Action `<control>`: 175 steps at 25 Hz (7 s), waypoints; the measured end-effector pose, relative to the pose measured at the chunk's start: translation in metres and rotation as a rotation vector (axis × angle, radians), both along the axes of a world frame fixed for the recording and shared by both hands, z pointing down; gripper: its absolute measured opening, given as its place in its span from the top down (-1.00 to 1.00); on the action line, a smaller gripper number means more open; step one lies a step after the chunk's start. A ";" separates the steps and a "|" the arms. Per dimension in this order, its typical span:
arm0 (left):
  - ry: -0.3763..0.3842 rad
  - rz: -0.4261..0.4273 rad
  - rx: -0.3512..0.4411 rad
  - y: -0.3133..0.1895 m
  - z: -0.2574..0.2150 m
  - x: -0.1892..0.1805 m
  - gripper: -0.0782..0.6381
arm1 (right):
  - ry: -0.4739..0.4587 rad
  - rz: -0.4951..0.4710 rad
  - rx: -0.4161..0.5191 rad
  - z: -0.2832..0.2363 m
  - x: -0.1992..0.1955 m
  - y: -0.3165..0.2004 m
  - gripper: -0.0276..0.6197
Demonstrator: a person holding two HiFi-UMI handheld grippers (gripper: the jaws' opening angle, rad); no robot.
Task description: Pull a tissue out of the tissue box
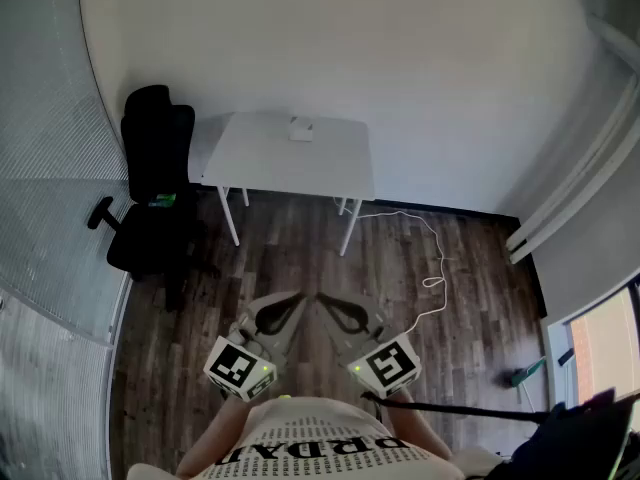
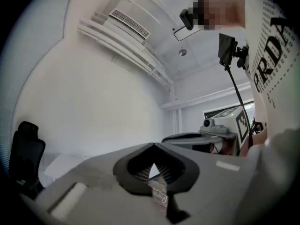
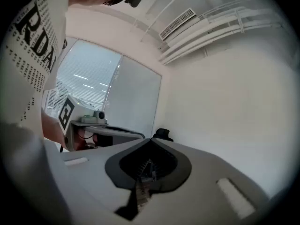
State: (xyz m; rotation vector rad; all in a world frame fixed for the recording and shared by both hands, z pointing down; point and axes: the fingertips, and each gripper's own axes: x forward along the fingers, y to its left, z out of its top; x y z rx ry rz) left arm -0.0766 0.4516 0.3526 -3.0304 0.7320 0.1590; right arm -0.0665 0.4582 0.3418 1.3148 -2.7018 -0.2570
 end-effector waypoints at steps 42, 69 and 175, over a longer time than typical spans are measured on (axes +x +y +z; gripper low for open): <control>0.021 0.010 -0.010 0.025 -0.003 -0.067 0.79 | -0.048 0.022 -0.035 0.007 -0.064 0.019 0.83; -0.019 -0.058 -0.038 -0.069 0.006 0.009 0.79 | -0.039 -0.071 -0.090 0.022 0.010 -0.075 0.73; -0.006 -0.119 -0.087 -0.662 0.017 0.142 0.79 | -0.021 -0.058 -0.150 0.036 0.161 -0.657 0.73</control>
